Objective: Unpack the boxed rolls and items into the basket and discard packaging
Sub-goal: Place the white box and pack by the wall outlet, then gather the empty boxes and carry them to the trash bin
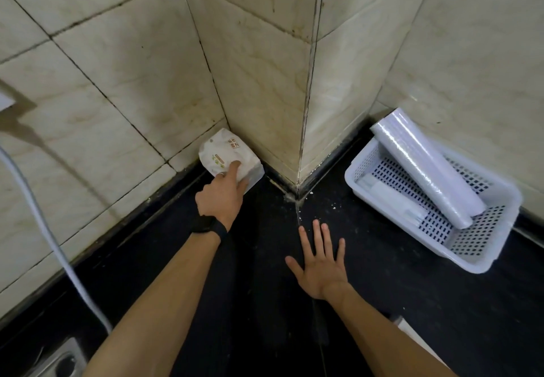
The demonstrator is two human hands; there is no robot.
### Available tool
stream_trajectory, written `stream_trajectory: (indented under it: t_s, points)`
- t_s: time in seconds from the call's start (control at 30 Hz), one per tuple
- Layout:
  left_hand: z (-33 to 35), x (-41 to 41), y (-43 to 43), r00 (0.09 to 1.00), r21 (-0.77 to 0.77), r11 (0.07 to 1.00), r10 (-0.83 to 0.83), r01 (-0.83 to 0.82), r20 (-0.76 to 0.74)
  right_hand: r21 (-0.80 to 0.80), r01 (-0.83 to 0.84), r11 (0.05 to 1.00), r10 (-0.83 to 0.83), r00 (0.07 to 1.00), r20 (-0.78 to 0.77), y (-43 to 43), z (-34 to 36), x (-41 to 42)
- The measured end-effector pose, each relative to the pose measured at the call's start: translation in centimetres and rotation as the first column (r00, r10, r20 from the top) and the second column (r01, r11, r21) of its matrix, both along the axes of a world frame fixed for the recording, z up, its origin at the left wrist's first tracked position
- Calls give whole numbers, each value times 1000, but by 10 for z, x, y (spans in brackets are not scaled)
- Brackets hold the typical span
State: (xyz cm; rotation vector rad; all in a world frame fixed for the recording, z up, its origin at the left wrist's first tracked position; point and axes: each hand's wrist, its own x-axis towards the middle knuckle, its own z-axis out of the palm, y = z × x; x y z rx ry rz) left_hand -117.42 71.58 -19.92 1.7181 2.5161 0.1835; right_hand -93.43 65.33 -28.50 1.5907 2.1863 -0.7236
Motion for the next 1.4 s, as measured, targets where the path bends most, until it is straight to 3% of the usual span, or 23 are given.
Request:
stream_trajectory:
  t_s: [0.3,0.37,0.53,0.63,0.77,0.97,1.2,1.3,1.4]
  points:
    - [22,32,-69,982,1,999,38,-39,183,-122,-35,992,42,998,48,10,24,-1]
    - [25,49,-85,975,-22,1000,-17,22,220,-149,-13,989,9,1000,-24,10,45,6]
    - [25,109,-119,930,-7,976,-205,218,304,120,219,968,-167,925,-341,-47,99,73]
    - [18,164,-147,879,20,929,-357,370,317,165,405,900,-305,851,-427,-104,113,142]
    - [12,248,-185,785,-9,824,-537,567,309,144,606,782,-514,759,-399,-176,112,239]
    - [-5,334,-222,658,-183,632,-733,753,172,160,834,528,-758,548,-354,-255,96,349]
    - [-29,375,-219,541,-393,495,-841,775,5,65,946,319,-921,325,-214,-324,71,431]
    - [-29,380,-219,546,-484,487,-838,727,-23,13,967,255,-949,253,-187,-335,64,442]
    - [-24,386,-223,558,-465,493,-830,736,3,-70,982,176,-976,165,-143,-336,59,447]
